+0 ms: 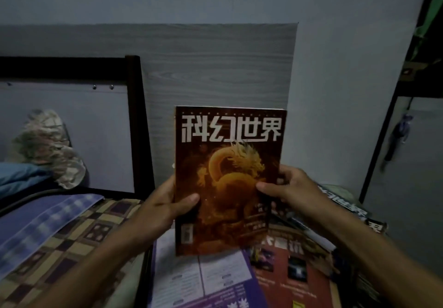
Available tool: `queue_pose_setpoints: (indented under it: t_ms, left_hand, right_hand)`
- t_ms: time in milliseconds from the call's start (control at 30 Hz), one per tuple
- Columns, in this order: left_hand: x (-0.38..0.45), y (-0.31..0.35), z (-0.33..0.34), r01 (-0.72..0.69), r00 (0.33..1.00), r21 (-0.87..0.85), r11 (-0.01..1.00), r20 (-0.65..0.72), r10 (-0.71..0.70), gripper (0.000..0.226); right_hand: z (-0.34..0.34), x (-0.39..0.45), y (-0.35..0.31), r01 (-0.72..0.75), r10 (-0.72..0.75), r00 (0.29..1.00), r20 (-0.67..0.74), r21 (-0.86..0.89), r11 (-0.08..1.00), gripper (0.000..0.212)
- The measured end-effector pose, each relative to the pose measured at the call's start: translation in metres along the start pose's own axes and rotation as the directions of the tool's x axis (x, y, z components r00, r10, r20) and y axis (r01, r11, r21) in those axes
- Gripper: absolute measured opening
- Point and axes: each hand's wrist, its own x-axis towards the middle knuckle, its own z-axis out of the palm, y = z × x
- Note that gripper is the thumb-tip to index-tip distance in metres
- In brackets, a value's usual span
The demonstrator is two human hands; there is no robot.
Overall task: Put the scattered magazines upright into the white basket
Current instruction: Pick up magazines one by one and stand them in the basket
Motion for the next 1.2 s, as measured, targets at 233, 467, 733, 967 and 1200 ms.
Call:
queue_pose_setpoints:
  t_ms: [233, 467, 733, 967, 1200]
  left_hand:
    - [0.1, 0.029, -0.038, -0.102, 0.987, 0.555, 0.826, -0.05, 0.155, 0.058]
    - [0.219, 0.002, -0.07, 0.08, 0.897, 0.607, 0.791, -0.39, 0.209, 0.03]
    - [0.249, -0.119, -0.092, 0.141, 0.888, 0.561, 0.816, -0.436, 0.147, 0.03]
    - [0.251, -0.128, -0.093, 0.233, 0.837, 0.412, 0.881, -0.546, 0.034, 0.038]
    - [0.12, -0.104, -0.06, 0.151, 0.91, 0.531, 0.834, -0.404, 0.093, 0.023]
  right_hand:
    - [0.014, 0.086, -0.009, 0.209, -0.215, 0.957, -0.197, -0.048, 0.977, 0.026]
    - [0.011, 0.203, 0.004, 0.156, -0.231, 0.895, -0.382, -0.218, 0.963, 0.018]
    - [0.029, 0.25, 0.088, 0.017, -0.08, 0.943, -0.324, -0.193, 0.981, 0.018]
    - [0.031, 0.258, 0.094, -0.079, -0.001, 0.921, -0.389, -0.189, 0.979, 0.017]
    - [0.015, 0.136, 0.078, 0.14, -0.218, 0.961, -0.168, -0.384, 0.913, 0.03]
